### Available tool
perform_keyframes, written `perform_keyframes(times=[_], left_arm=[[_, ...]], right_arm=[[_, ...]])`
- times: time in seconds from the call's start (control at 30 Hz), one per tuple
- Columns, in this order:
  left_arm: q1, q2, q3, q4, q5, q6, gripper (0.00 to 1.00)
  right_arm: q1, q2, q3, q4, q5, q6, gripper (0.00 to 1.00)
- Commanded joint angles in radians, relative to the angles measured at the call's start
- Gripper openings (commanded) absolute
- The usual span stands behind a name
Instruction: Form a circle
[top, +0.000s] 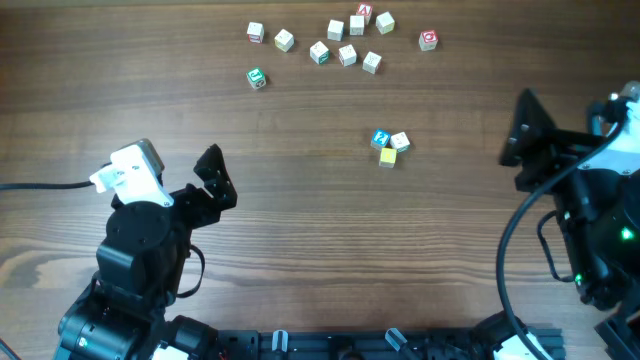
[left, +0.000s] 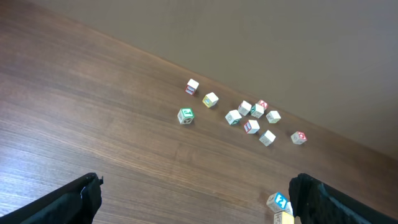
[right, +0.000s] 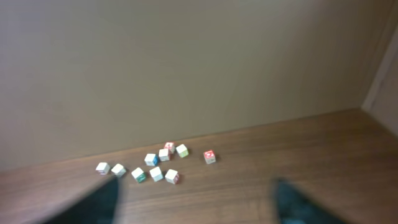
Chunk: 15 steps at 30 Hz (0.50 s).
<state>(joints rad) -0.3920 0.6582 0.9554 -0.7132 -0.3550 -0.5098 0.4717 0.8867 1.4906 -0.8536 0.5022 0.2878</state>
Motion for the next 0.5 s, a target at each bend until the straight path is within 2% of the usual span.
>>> perform_keyframes(times=[0.0,0.47], left_arm=[[-0.005,0.005,-0.002,-0.003,-0.017,0.008,1.00],[-0.005,0.005,-0.002,-0.003,-0.017,0.008,1.00]], right_arm=[[0.002,0.039,0.006,0.000,0.039,0.003,1.00],[0.002,0.123,0.006,-0.039,0.038,0.001,1.00]])
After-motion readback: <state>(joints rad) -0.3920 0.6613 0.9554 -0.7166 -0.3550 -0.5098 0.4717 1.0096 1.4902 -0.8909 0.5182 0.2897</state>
